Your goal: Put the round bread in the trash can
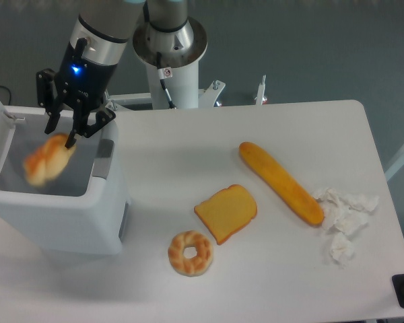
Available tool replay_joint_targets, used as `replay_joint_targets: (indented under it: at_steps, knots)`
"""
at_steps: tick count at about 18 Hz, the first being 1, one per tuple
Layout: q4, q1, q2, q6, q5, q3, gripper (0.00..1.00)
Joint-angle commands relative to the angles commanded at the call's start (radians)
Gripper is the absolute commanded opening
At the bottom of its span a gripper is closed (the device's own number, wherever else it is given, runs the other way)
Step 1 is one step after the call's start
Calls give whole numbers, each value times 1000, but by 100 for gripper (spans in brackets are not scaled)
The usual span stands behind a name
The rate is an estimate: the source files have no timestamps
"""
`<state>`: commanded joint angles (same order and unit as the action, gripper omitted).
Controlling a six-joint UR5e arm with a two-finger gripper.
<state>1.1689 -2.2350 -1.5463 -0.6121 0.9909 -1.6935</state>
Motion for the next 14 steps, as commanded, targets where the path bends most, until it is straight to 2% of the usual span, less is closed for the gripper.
replay_joint_targets:
  at_steps: [7,8,9,10,12,14]
  knots:
    - [-3,0,0,-2,-2,2,57]
    - [-5,0,0,-3,-2,3,60]
    - [-6,0,0,-8,-2,5,72]
    - [-8,-2,0,-9,-2,11,79]
    - [-5,-2,5,-5,-3,26,80]
    - [-5,-5,6,-8,-2,37,91]
